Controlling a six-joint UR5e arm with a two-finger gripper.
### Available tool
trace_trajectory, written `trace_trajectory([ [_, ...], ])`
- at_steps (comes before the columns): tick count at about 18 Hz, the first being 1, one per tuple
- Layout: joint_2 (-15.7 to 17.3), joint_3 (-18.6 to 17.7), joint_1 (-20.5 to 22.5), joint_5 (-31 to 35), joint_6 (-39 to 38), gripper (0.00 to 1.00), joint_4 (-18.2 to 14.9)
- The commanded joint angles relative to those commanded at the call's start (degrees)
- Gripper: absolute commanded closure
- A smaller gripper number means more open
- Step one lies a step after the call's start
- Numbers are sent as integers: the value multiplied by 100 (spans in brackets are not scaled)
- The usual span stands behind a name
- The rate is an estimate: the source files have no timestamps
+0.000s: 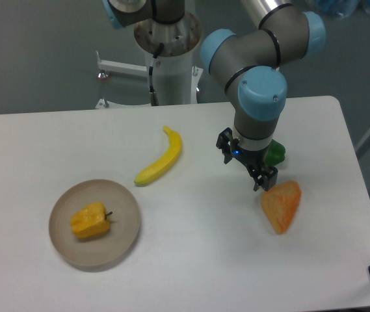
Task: Pick up the yellow pepper from the plate
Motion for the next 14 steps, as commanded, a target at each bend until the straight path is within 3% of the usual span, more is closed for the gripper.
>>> trace_trajectory([
  [8, -9, -17, -88, -280, -201, 0, 17],
  [11, 114, -61, -403, -755, -675, 0, 70],
  [14, 132, -70, -912, -800, -1299, 0, 131],
])
